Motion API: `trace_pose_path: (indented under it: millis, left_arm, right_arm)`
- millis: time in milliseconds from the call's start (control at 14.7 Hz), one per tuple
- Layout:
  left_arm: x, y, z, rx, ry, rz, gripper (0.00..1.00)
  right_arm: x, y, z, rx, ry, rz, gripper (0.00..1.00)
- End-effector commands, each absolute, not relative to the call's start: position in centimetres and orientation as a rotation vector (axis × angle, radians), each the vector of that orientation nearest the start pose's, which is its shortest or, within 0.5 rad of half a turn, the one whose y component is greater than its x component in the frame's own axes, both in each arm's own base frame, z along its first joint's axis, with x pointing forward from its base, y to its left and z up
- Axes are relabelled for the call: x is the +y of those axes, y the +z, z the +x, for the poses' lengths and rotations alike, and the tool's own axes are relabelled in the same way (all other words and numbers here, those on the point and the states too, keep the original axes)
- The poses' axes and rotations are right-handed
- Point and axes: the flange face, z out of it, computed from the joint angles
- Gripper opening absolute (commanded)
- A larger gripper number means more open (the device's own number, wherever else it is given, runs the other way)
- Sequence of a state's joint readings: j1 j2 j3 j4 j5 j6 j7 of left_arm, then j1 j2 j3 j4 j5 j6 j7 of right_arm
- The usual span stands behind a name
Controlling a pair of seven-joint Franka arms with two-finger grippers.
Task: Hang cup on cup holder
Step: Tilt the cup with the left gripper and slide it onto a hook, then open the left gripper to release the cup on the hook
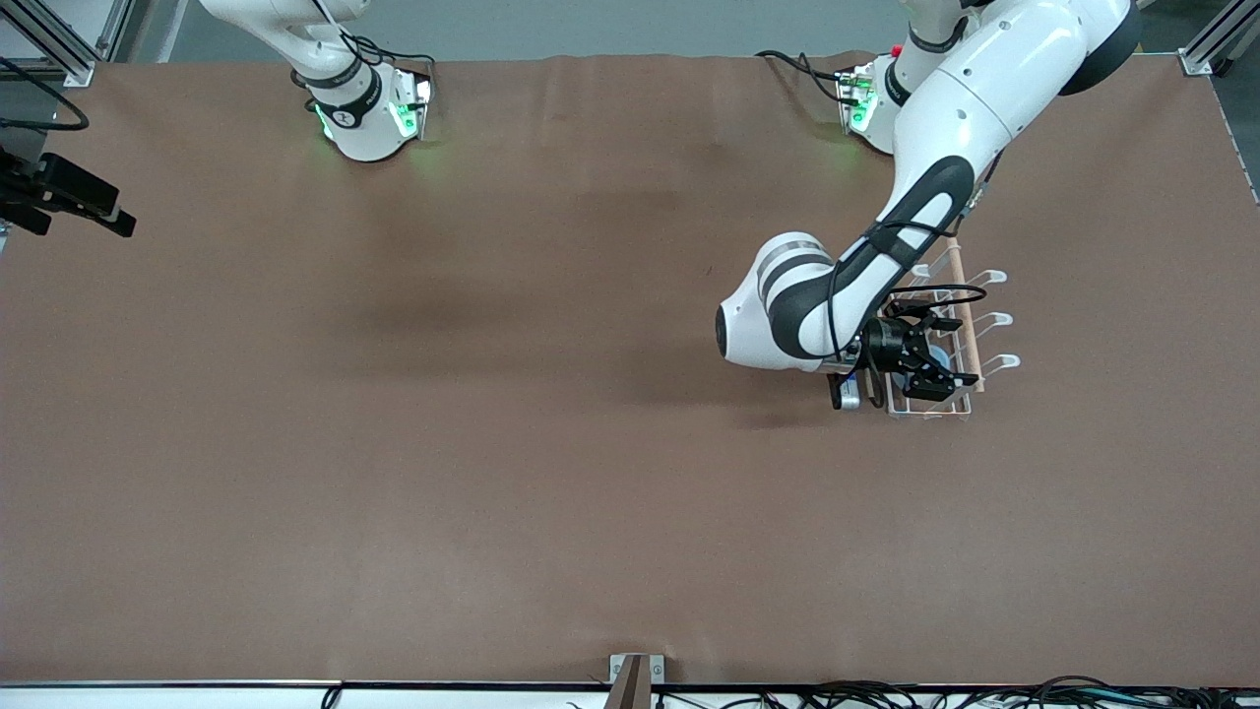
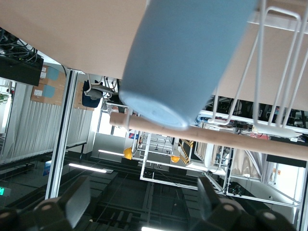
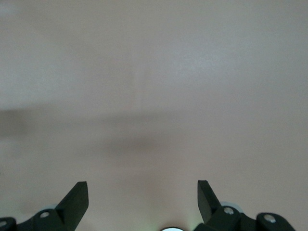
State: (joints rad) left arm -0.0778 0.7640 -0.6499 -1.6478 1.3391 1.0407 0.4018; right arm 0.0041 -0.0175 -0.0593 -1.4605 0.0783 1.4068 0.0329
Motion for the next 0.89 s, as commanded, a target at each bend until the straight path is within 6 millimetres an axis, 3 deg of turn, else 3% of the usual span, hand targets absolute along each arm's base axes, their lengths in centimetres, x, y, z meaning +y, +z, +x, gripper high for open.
trace_pose_path:
  millis: [0, 136, 340, 613, 817]
  left_arm:
    - [-23.6, 26.7, 56.2, 1.132, 0.933, -1.524, 1.00]
    - [-23.9, 29.4, 57.1, 1.061, 0.887, -1.659, 1.00]
    - [-24.1, 35.6, 58.0, 0.926, 0.804, -1.936, 1.00]
    - [-25.4, 42.8, 57.7, 0.609, 0.598, -2.262, 1.00]
    - [-25.6, 47.9, 57.9, 0.483, 0.502, -2.471, 1.00]
  right_arm:
    - [-2.1, 67.2, 52.3, 0.134, 0.042, -3.069, 1.00]
    - [-2.1, 67.2, 52.3, 0.134, 0.044, -3.069, 1.00]
    - [-2.1, 67.2, 52.3, 0.134, 0.044, -3.067, 1.00]
    - [-2.1, 67.1, 52.3, 0.127, 0.046, -3.068, 1.00]
    - [-2.1, 67.0, 52.3, 0.124, 0.053, -3.068, 1.00]
